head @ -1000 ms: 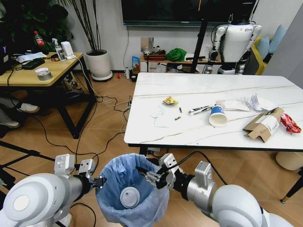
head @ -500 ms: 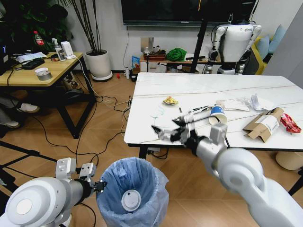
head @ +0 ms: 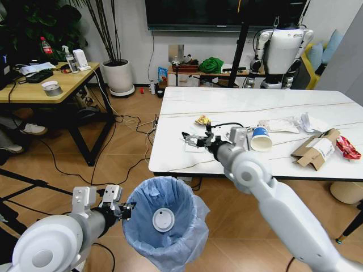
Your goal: Pick up the trash bin and place the trash from the table into it.
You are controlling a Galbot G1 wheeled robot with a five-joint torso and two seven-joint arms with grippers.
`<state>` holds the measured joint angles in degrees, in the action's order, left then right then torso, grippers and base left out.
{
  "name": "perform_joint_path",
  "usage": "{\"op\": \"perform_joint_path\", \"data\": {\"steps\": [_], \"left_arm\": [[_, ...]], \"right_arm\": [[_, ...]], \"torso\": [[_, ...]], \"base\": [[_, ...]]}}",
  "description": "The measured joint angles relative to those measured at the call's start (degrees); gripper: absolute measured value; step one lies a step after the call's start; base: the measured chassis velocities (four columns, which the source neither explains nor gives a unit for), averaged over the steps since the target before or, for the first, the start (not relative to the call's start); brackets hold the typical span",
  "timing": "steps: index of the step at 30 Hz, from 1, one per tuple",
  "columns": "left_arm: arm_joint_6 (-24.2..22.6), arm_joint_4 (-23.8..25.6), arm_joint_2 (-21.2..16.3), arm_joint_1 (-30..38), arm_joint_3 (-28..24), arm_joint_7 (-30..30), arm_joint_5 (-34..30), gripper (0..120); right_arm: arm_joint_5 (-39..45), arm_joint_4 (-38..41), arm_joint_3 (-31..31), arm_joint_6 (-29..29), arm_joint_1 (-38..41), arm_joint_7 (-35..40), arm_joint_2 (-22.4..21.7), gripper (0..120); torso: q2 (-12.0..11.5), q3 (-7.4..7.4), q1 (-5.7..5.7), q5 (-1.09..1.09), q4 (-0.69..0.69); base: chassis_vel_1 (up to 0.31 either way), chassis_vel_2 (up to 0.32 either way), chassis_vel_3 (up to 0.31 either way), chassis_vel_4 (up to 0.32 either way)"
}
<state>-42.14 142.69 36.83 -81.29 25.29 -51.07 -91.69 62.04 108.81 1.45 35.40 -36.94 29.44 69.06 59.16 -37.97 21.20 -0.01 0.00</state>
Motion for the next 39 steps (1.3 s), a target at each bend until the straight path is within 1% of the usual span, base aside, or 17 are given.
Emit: {"op": "perform_joint_path", "data": {"steps": [1,3,6,7,9,14,26,28,30,31,37,38,39], "left_arm": [[0.0,0.0,0.0,0.0,-0.4,0.0,0.2,0],[0.0,0.0,0.0,0.0,-0.6,-0.1,0.3,0],[0.0,0.0,-0.1,-0.6,-1.4,-0.9,0.7,0],[0.0,0.1,-0.1,-0.7,-1.5,-1.0,0.8,0],[0.0,0.1,-0.1,-0.8,-1.5,-1.1,0.9,0],[0.0,0.2,-0.4,-0.8,-2.2,-1.6,1.2,0],[0.0,-1.4,0.3,-0.4,-4.2,-1.5,2.1,0],[0.0,-1.5,0.3,-0.4,-4.2,-1.5,2.1,0],[0.0,-1.5,0.3,-0.4,-4.1,-1.5,2.1,0],[0.0,-1.5,0.3,-0.4,-4.1,-1.5,2.1,0],[0.0,-1.2,0.4,-0.4,-4.2,-1.4,1.8,0],[0.0,-1.2,0.4,-0.4,-4.2,-1.4,1.8,0],[0.0,-1.2,0.4,-0.4,-4.2,-1.4,1.8,0]], "right_arm": [[0.0,-1.2,0.5,0.0,0.6,0.6,1.5,100],[0.0,-1.6,0.6,-0.1,0.8,0.8,1.9,100],[-0.4,-5.3,1.7,-0.1,2.2,2.5,4.7,100],[-0.7,-5.8,1.7,-0.1,2.3,2.6,5.0,100],[-1.0,-6.5,1.8,-0.1,2.5,2.8,5.2,100],[-2.9,-11.5,1.3,0.1,3.4,3.0,5.5,100],[-3.9,-15.4,0.2,0.2,3.7,2.8,5.5,99],[-4.1,-16.0,0.1,0.2,3.7,2.7,5.5,95],[-4.3,-16.5,0.1,0.2,3.7,2.6,5.4,87],[-4.3,-16.5,0.1,0.2,3.7,2.6,5.4,87],[-5.3,-17.4,0.1,0.1,3.6,2.5,5.4,62],[-5.3,-17.4,0.1,0.1,3.6,2.5,5.4,62],[-5.5,-17.4,0.1,0.1,3.6,2.5,5.4,58]], "torso": [[0.0,0.0,0.0,-0.01,0.0],[0.0,0.0,0.0,0.0,0.0],[0.0,0.0,0.0,0.0,0.01],[0.0,0.0,0.0,0.0,0.01],[0.0,0.01,0.0,0.0,0.01],[0.0,0.01,0.0,0.01,-0.01],[0.0,0.01,-0.01,0.01,0.0],[0.0,0.01,-0.01,0.01,0.0],[0.0,0.01,-0.01,0.01,0.0],[0.0,0.01,-0.01,0.01,0.0],[0.0,0.01,-0.01,0.01,0.0],[0.0,0.01,-0.01,0.01,0.0],[0.0,0.01,-0.01,0.01,0.0]], "base": [[0.0,0.0,0.0,0.0],[0.0,0.0,0.0,0.0],[0.0,0.0,0.0,0.0],[0.0,0.0,0.0,0.0],[0.0,0.0,0.0,0.0],[0.0,0.0,0.0,0.0],[0.0,0.0,0.0,0.0],[0.0,0.0,0.0,0.0],[0.0,0.0,0.0,0.0],[0.0,0.0,0.0,0.0],[0.0,0.0,0.0,0.0],[0.0,0.0,0.0,0.0],[0.0,0.0,0.0,0.0]]}}
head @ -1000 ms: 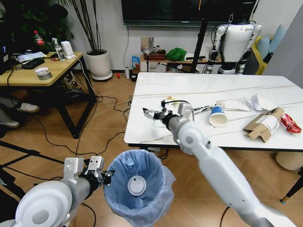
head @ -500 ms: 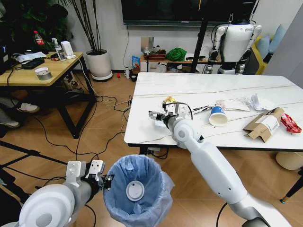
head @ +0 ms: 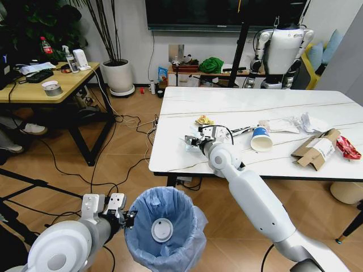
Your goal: Pick up the trash bin and place the trash from the table into it.
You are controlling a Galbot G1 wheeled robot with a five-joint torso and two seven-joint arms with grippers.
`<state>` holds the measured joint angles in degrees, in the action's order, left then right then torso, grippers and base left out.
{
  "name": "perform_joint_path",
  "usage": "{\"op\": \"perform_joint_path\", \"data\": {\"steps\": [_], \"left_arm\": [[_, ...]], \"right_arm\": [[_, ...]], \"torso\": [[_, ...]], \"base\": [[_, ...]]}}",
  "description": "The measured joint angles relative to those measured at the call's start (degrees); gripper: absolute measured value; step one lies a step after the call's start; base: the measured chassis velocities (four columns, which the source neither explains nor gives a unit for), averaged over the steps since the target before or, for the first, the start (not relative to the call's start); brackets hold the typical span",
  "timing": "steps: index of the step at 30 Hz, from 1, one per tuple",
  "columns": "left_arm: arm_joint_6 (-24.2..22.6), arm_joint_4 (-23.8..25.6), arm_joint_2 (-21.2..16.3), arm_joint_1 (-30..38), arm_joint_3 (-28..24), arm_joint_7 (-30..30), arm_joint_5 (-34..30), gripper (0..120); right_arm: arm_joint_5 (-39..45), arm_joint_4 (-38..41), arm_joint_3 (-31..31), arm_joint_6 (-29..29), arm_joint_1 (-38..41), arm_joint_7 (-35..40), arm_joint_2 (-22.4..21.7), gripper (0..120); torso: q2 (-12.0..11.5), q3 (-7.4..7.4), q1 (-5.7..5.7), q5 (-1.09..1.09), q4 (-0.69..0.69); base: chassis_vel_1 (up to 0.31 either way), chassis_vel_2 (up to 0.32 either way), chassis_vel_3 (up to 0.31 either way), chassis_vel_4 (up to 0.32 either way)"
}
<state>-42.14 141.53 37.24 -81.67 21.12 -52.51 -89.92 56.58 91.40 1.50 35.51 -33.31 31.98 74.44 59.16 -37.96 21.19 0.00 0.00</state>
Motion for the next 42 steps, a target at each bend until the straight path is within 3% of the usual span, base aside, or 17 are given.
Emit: {"op": "perform_joint_path", "data": {"steps": [6,16,24,29,33,34,37,42], "left_arm": [[0.0,0.2,0.0,0.2,0.0,0.1,-0.1,0],[0.0,0.3,0.0,0.3,0.1,0.1,-0.2,0],[0.0,-0.2,0.2,0.6,0.4,-0.1,-0.2,0],[0.0,-0.8,0.4,0.9,0.4,-0.1,-0.1,0],[0.0,-1.0,0.5,1.2,0.4,-0.1,-0.1,0],[0.0,-1.6,0.7,1.7,0.4,-0.1,-0.1,0],[0.0,-2.5,1.1,2.4,0.3,-0.2,-0.1,0],[0.0,-3.0,1.5,2.6,-0.2,-0.2,0.0,0]], "right_arm": [[-0.3,0.2,0.1,-0.2,-0.2,0.3,-0.2,32],[-0.5,2.4,0.6,-0.9,-0.4,0.5,-0.4,0],[2.8,11.4,0.5,-1.0,-0.8,0.2,-2.7,0],[7.2,22.0,0.6,-1.4,-4.4,-4.4,-9.2,0],[8.7,25.4,0.6,-1.5,-6.1,-5.2,-11.1,0],[11.7,30.8,0.4,-1.6,-8.8,-6.8,-14.1,0],[13.1,37.2,-0.7,-1.8,-14.2,-10.5,-17.6,0],[13.0,41.5,-1.5,-1.6,-19.3,-14.1,-20.1,0]], "torso": [[0.0,0.0,0.0,0.0,0.0],[0.0,0.0,0.0,0.0,0.0],[0.0,0.0,0.0,0.0,0.01],[0.0,0.0,0.0,0.0,0.0],[0.0,0.0,0.0,0.01,0.0],[0.0,0.01,0.0,0.01,-0.02],[0.0,0.0,0.0,0.0,0.0],[0.0,0.01,-0.01,0.01,-0.02]], "base": [[0.0,0.0,0.0,0.0],[0.0,0.0,0.0,0.0],[0.0,0.0,0.0,0.0],[0.0,0.0,0.0,0.0],[0.0,0.0,0.0,0.0],[0.0,0.0,0.0,0.0],[0.0,0.0,0.0,0.0],[0.0,0.0,0.0,0.0]]}}
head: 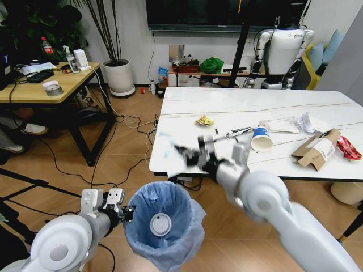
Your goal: Pick up the trash bin and place the trash from the table into it.
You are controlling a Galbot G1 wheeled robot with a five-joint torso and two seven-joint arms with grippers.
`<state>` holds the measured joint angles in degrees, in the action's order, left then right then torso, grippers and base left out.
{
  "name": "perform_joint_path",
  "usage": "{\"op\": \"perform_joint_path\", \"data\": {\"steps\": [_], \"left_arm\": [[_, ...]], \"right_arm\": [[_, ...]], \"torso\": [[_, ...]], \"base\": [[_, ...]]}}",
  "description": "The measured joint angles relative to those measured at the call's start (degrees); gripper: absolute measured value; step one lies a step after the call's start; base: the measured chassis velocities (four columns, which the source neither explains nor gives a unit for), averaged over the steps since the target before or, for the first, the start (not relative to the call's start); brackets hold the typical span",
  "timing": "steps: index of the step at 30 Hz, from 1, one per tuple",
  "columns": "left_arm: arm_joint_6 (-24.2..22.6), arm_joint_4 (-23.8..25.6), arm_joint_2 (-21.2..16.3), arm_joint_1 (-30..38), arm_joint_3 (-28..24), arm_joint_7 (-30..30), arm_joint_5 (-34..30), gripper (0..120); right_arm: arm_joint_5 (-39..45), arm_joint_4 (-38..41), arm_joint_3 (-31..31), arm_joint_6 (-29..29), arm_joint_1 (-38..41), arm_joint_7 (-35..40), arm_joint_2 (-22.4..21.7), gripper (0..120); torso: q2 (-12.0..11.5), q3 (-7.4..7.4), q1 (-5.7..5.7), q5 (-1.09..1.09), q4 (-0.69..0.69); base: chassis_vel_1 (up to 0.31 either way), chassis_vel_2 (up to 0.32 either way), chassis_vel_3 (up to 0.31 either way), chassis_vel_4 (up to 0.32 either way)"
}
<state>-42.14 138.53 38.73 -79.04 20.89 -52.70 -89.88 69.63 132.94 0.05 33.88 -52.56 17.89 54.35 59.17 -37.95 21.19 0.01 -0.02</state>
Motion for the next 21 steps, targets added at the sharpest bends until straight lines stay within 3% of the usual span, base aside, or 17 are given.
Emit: {"op": "perform_joint_path", "data": {"steps": [16,21], "left_arm": [[0.0,-0.2,0.8,0.5,-1.1,-0.1,0.4,0],[0.0,-0.1,0.8,0.7,-2.4,-0.1,0.7,0]], "right_arm": [[-6.3,1.4,7.9,1.7,-3.5,-2.5,-2.6,2],[-9.7,1.0,9.0,0.9,-4.5,-4.3,-3.1,22]], "torso": [[0.0,-0.01,0.0,-0.01,0.02],[0.0,-0.01,0.01,-0.01,0.02]], "base": [[0.0,0.0,0.0,0.0],[0.0,0.0,0.0,0.0]]}}
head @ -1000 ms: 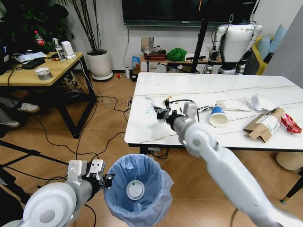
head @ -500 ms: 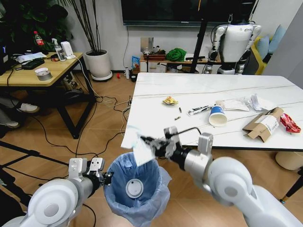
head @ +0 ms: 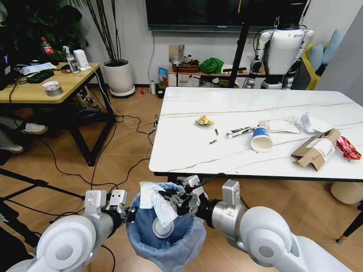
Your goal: Pick up the trash bin and place the trash from the table into it.
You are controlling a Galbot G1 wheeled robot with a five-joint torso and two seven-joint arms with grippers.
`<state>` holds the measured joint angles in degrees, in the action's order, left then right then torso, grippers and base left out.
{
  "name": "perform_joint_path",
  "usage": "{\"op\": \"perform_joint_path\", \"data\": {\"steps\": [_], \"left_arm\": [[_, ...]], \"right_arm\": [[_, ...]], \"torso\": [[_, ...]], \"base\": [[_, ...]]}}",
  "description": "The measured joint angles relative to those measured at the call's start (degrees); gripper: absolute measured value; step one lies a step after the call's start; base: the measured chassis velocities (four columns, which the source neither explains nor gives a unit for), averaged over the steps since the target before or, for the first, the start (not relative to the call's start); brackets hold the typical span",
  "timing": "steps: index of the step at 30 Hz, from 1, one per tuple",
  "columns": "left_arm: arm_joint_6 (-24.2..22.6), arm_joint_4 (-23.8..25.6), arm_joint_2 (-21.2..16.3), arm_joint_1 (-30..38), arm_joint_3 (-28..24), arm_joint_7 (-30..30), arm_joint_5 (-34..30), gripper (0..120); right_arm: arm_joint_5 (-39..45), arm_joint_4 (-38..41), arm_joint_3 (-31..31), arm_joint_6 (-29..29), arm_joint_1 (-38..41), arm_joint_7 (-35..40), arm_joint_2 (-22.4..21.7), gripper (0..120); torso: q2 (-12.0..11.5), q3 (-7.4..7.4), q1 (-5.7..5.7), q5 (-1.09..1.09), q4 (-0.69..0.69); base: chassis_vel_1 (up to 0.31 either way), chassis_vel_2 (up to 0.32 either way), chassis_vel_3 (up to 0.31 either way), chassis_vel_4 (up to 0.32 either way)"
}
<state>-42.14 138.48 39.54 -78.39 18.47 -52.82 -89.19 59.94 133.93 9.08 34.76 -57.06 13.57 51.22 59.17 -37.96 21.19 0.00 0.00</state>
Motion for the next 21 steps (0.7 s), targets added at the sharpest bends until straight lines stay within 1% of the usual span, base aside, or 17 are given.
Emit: {"op": "perform_joint_path", "data": {"steps": [1,2,3,4,7,9,10,11,12,14,15,16,19,20,21], "left_arm": [[0.0,0.0,0.1,0.0,-0.1,0.0,0.1,0],[0.0,0.0,0.1,0.0,-0.1,0.0,0.1,0],[0.0,0.0,0.1,0.0,-0.2,0.0,0.1,0],[0.0,0.0,0.1,0.0,-0.2,0.0,0.1,0],[0.0,0.2,0.1,0.0,-0.1,0.0,0.1,0],[0.0,0.3,0.0,-0.1,0.0,0.0,0.1,0],[0.0,0.3,0.0,-0.1,0.0,0.0,0.1,0],[0.0,0.4,0.0,-0.1,0.1,0.0,0.1,0],[0.0,0.4,0.0,-0.2,0.1,0.0,0.1,0],[0.0,0.5,0.0,-0.3,0.1,0.0,0.1,0],[0.0,0.6,0.0,-0.3,0.2,0.0,0.1,0],[0.0,0.6,0.0,-0.3,0.2,0.0,0.1,0],[0.0,0.7,-0.1,-0.4,0.4,0.0,0.0,0],[0.0,0.7,-0.1,-0.5,0.6,0.0,0.0,0],[0.0,0.7,-0.1,-0.5,0.6,0.0,-0.1,0]], "right_arm": [[-0.2,0.0,0.2,-0.1,-0.3,-0.2,0.0,26],[-0.2,0.0,0.2,-0.1,-0.3,-0.2,0.0,26],[-0.4,0.0,0.3,-0.2,-0.5,-0.2,0.0,32],[-0.4,-0.1,0.4,-0.2,-0.6,-0.3,0.0,33],[-1.2,-0.4,0.5,-0.2,-1.5,-0.5,0.0,48],[-1.6,-0.5,0.5,-0.2,-2.1,-0.7,0.0,54],[-1.6,-0.5,0.5,-0.2,-2.1,-0.7,0.0,54],[-1.8,-0.5,0.5,-0.2,-2.3,-0.7,0.0,60],[-1.9,-0.5,0.5,-0.2,-2.4,-0.8,0.0,62],[-2.7,-0.6,0.4,-0.2,-3.1,-1.2,-0.1,73],[-3.1,-0.6,0.3,-0.2,-3.3,-1.4,-0.1,77],[-3.1,-0.6,0.3,-0.2,-3.3,-1.4,-0.1,77],[-4.5,-0.8,0.0,-0.2,-3.7,-2.3,-0.3,88],[-4.9,-0.8,-0.1,-0.2,-3.9,-2.6,-0.4,95],[-5.0,-0.8,-0.2,-0.2,-3.9,-2.7,-0.4,96]], "torso": [[0.0,0.0,0.0,0.0,0.0],[0.0,0.0,0.0,0.0,0.0],[0.0,0.0,0.0,0.0,0.0],[0.0,0.0,0.0,0.0,0.0],[0.0,0.0,0.0,0.0,0.0],[0.0,0.0,0.0,0.0,0.0],[0.0,0.0,0.0,0.0,0.0],[0.0,0.0,0.01,0.0,0.0],[0.0,0.0,0.0,0.0,0.0],[0.0,0.0,0.0,0.0,0.0],[0.0,0.0,0.0,0.0,0.0],[0.0,0.0,0.0,0.0,0.0],[0.0,0.0,0.0,0.0,0.0],[0.0,0.0,0.0,0.0,0.0],[0.0,0.0,0.0,0.0,0.0]], "base": [[0.0,0.0,0.0,0.0],[0.0,0.0,0.0,0.0],[0.0,0.0,0.0,0.0],[0.0,0.0,0.0,0.0],[0.0,0.0,0.0,0.0],[0.0,0.0,0.0,0.0],[0.0,0.0,0.0,0.0],[0.0,0.0,0.0,0.0],[0.0,0.0,0.0,0.0],[0.0,0.0,0.0,0.0],[0.0,0.0,0.0,0.0],[0.0,0.0,0.0,0.0],[0.0,0.0,0.0,0.0],[0.0,0.0,0.0,0.0],[0.0,0.0,0.0,0.0]]}}
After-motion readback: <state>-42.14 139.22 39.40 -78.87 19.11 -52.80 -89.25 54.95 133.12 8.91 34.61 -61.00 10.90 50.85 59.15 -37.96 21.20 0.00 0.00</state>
